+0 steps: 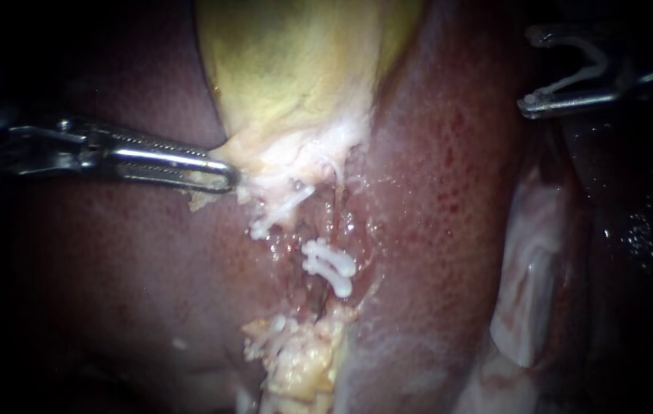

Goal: Clipping third clip right tube

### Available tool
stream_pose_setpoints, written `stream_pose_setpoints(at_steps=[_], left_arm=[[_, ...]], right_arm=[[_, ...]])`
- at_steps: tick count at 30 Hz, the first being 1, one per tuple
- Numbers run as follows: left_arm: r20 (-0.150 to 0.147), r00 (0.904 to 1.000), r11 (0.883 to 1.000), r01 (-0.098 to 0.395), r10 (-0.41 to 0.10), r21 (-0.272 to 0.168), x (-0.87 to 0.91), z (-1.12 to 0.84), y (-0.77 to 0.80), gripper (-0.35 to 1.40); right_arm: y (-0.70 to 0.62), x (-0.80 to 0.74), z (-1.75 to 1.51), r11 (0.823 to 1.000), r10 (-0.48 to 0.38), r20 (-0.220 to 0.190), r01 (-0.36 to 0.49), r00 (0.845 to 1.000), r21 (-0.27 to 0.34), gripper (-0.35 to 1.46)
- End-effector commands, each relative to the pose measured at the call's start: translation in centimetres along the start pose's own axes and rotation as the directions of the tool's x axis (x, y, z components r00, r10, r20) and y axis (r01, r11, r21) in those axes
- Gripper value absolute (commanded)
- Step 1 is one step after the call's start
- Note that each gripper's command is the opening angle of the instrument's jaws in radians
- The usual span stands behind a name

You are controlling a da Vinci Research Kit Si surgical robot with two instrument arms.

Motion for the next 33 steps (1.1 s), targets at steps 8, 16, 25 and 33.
stream_pose_setpoints(at_steps=[8, 16, 25, 33], left_arm=[[-0.001, 0.9999, 1.000, 0.012, -0.012, -0.001, 0.23, -0.42, 0.05, -0.35], [-0.084, 0.9964, 1.000, 0.007, -0.006, 0.017, 0.67, -0.99, 0.11, -0.35], [-0.094, 0.9955, 1.000, -0.010, 0.012, 0.022, 0.73, -1.01, 0.22, -0.35], [-0.094, 0.9955, 1.000, -0.011, 0.013, 0.022, 0.71, -1.00, 0.21, -0.35]], right_arm=[[0.00, 0.00, 0.00, 1.000, 0.000, 0.000, 0.000, 1.000, -0.001, 0.50], [-0.04, 0.03, 0.04, 1.000, 0.000, -0.006, 0.000, 1.000, 0.011, 0.50], [-0.28, 0.04, 0.28, 0.990, 0.099, -0.040, -0.094, 0.994, 0.107, 0.48], [-0.67, 0.03, 0.82, 0.958, 0.220, -0.061, -0.203, 0.974, 0.203, 0.46]])
